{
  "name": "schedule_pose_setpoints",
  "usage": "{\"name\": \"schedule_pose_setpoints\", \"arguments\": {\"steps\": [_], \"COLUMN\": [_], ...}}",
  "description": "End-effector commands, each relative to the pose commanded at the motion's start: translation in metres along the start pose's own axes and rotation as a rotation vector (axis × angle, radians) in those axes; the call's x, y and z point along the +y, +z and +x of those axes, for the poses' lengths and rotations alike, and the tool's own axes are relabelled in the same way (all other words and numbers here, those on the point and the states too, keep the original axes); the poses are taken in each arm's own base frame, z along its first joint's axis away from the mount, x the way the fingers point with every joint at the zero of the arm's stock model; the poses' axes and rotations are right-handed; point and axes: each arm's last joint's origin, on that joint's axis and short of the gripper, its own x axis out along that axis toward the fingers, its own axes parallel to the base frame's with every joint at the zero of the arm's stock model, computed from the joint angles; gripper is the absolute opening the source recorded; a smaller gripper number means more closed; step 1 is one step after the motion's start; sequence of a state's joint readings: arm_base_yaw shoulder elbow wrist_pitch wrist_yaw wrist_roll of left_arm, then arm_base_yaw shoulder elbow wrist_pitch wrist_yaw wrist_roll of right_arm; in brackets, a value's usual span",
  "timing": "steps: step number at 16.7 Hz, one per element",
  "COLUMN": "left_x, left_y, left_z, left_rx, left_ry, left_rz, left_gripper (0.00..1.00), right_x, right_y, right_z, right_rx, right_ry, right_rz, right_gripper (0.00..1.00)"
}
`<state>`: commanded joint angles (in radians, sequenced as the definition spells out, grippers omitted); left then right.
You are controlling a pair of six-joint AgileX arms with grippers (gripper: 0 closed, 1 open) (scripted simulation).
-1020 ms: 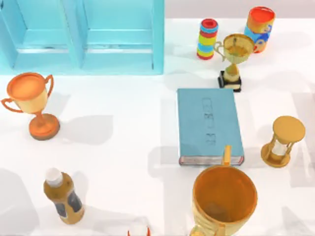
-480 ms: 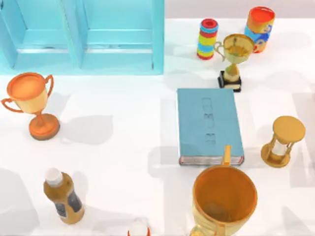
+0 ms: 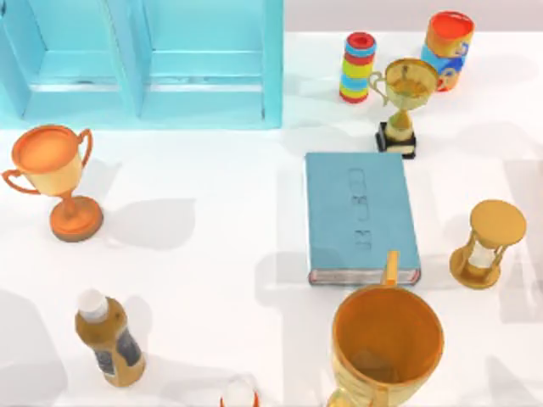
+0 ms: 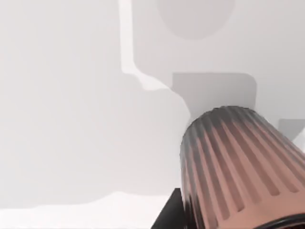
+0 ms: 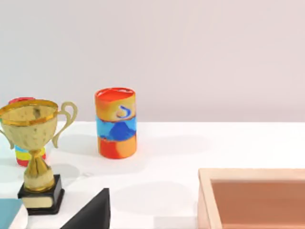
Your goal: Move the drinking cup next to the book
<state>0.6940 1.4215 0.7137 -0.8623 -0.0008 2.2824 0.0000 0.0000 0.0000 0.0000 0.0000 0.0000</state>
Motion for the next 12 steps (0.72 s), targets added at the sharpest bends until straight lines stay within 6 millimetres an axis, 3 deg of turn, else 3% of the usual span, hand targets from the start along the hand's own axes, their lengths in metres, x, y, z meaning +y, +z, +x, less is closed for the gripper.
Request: {"name": "schedule_pose_setpoints", "arguments": {"steps": [3, 12], "left_x": [0.0, 0.0], "left_y": [0.0, 0.0], "left_z": [-0.004, -0.05], "left_rx": [0.001, 0.001], "left_ry": [0.001, 0.002], "left_rz": [0.004, 0.001], "left_gripper": [0.0, 0.0], "right_x": [0.0, 0.0], "right_y": [0.0, 0.0], "right_z": [0.0, 0.0], "right_rx": [0.0, 0.0], "right_ry": [0.0, 0.0], "right_rz": [0.0, 0.0], "right_gripper": [1.0, 1.0]}}
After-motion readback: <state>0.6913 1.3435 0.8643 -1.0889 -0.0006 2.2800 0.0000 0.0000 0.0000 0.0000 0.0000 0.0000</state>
